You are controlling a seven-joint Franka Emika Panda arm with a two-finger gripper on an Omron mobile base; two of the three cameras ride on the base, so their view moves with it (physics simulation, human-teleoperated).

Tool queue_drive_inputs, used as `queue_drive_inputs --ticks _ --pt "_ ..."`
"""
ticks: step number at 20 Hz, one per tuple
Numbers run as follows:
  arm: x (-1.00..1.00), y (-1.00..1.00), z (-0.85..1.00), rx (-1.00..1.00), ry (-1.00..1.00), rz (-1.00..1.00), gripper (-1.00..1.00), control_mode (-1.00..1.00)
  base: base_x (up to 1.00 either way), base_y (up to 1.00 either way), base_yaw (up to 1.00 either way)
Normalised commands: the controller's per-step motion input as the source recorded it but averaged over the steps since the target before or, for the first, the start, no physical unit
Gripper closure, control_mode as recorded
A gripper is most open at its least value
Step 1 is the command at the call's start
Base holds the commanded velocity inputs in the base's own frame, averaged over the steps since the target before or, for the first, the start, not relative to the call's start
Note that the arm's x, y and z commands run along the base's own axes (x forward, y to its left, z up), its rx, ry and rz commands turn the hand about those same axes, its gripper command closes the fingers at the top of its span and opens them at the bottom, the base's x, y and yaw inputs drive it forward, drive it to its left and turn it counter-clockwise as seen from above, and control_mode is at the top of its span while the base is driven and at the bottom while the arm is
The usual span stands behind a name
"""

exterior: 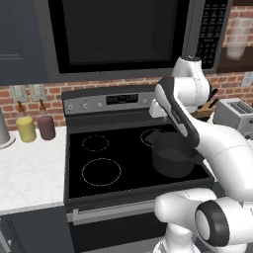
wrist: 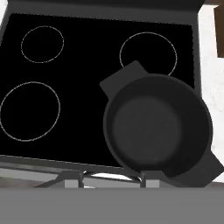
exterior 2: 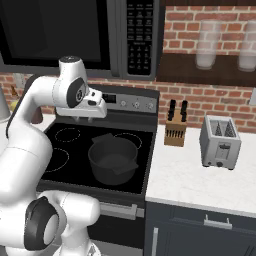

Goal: Turn off the front right burner of the stove.

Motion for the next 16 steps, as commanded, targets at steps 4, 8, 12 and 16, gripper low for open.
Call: queue_drive_inputs --ticks 4,8,12,16 --pt "0.0 -0.04 0.0 0.0 -0.03 0.0 -1.0 -1.0 0.0 0.0 0.0" --pt "0.0 -0.28 0.0 0.0 0.0 0.0 -1.0 -1.0 0.0 0.0 0.0" --pt "0.0 -0.36 0.0 0.0 0.0 0.0 -1.0 -1.0 0.0 0.0 0.0" --pt "0.0 -0.51 0.0 0.0 0.0 -0.01 -1.0 -1.0 0.0 0.0 0.0"
